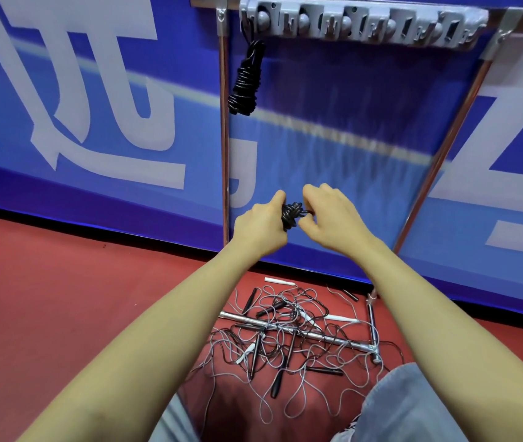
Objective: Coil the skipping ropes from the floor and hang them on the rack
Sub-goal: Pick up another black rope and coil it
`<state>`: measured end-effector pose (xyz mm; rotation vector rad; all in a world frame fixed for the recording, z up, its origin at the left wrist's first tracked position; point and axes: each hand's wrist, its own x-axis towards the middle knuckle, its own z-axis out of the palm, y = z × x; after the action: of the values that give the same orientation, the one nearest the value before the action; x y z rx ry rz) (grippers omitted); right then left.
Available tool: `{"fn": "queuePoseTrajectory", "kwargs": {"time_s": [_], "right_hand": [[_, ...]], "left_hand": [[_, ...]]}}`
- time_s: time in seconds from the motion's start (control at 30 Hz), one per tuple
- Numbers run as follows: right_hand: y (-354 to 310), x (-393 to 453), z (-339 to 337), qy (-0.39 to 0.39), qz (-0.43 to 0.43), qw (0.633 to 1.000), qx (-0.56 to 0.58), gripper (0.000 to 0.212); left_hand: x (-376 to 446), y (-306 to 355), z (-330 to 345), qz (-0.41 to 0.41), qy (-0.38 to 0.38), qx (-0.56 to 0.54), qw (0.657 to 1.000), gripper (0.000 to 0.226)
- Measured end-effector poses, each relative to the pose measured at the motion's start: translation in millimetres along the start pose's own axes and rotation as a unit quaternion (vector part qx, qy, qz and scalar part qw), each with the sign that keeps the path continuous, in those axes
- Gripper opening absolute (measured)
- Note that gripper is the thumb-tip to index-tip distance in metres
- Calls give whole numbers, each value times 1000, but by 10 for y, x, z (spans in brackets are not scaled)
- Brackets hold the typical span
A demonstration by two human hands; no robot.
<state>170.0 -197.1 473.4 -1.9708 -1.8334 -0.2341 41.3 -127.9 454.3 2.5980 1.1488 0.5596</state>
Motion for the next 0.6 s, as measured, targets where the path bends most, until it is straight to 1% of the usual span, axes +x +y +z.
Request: {"fn": "queuePoseTrajectory", "kwargs": {"time_s": [0.03,0.07,0.1,0.17,0.2,0.27,0.33,0.37,0.4,0.5,0.6], "right_hand": [[3,-9,3,19,-22,999,-20,17],[13,-21,25,37,-26,999,-22,16],[21,-35,58,53,-6,999,-1,15],[19,-39,136,72,82,987,121,12],[-12,-33,164,84,125,968,200,12],[-97,-4,198,125,180,917,333,13],[-191,37,206,168,208,867,421,15],[-225,54,205,183,216,851,442,16],[-240,67,209,195,219,847,443,15],[-239,81,203,213,206,867,402,12],[-238,92,211,219,199,877,379,14]], "left_hand": [[9,-2,-4,1,-12,-16,1000,34],[13,-1,-10,2,-25,-38,999,35],[18,-1,-12,1,-39,-62,997,37],[20,2,-31,-8,-60,-113,992,38],[22,9,-40,-16,-68,-144,987,37],[33,39,-53,-36,-73,-210,974,36],[64,68,-62,-49,-62,-247,966,35],[81,80,-57,-54,-57,-255,964,36],[93,93,-54,-56,-52,-260,963,37],[120,125,-17,-70,-37,-270,960,43],[110,140,16,-70,-22,-275,959,45]]}}
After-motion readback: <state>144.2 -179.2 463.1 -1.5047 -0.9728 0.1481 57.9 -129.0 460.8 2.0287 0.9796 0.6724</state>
